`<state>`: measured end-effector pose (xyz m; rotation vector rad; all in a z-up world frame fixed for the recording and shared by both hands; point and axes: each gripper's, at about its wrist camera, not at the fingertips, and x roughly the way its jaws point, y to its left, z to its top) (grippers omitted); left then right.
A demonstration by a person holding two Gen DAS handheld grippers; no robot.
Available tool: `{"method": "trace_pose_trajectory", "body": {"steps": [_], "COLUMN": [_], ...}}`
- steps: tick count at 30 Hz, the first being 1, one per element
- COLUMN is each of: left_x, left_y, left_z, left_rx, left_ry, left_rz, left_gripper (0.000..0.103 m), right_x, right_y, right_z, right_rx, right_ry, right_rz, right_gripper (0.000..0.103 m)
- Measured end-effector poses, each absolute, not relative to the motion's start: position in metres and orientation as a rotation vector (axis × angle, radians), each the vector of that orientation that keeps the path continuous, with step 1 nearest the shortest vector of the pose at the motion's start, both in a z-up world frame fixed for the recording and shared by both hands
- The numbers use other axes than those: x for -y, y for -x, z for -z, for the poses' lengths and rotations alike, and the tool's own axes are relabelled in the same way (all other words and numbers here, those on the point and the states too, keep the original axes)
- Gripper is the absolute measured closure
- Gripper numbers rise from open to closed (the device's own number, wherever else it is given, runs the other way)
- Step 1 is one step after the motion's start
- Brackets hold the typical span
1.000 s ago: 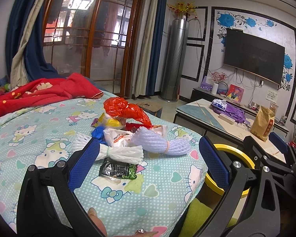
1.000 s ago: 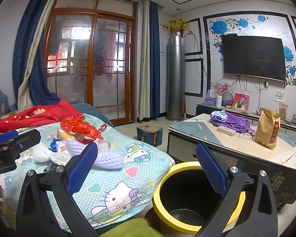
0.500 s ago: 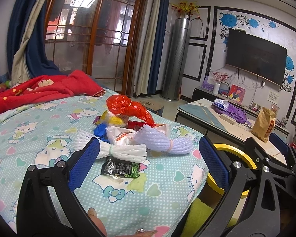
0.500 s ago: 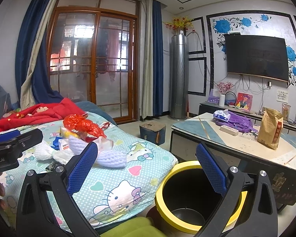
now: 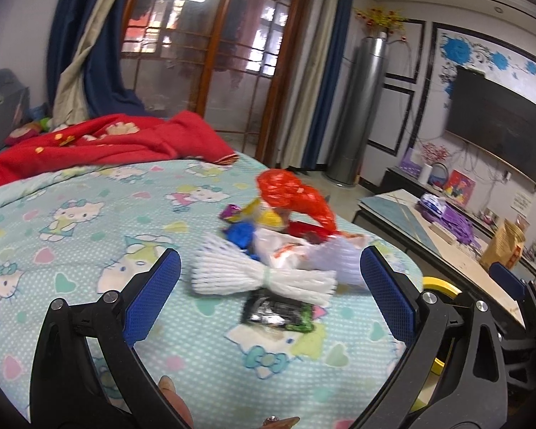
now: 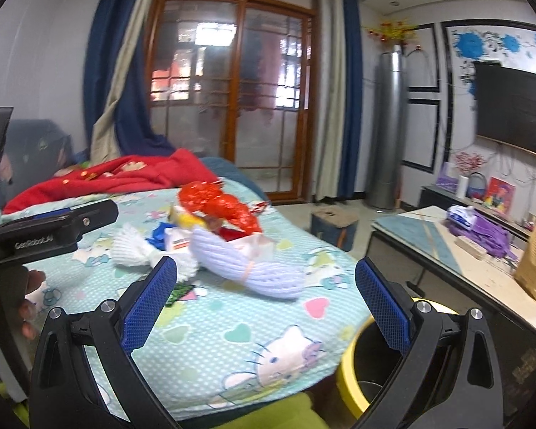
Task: Collect trash
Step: 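Grasp the white foam net with the left tool while the right tool grasps the lavender foam net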
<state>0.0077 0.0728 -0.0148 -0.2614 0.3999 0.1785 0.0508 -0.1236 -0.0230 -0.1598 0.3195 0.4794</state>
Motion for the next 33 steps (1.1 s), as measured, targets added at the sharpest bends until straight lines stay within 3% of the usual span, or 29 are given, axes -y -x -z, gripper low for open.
{"method": "trace_pose_trajectory", "body": {"steps": [10, 22, 27, 33], "left_x": [-0.114, -0.148, -0.156, -0.156], "left_y": [-0.013, -0.063, -0.075, -0.081], "left_z": [0.025, 0.042, 0.052, 0.062], "left_rx": [-0.447, -0.607, -0.622, -0.644], "left_ry": [0.317, 0.428, 0.488, 0.528], "left_rz": [-0.264, -0.142, -0.114, -0.082], "left_gripper": [0.011, 0.011, 0.012, 0.029], "right_x": [0.096, 0.13, 0.14, 0.138], "right_y": [-0.089, -0.159, -0.181, -0.193], "right_z": [0.025, 0.04, 0.061, 0.076], "right_rx": [-0.401, -0.552, -0.669, -0.764], "right_ry": [0.186, 0.014, -0.068, -0.158], "right_rz": [-0.51, -0.382, -0.411, -0.491], "right_gripper": [0.006, 0.006, 0.026, 0.041]}}
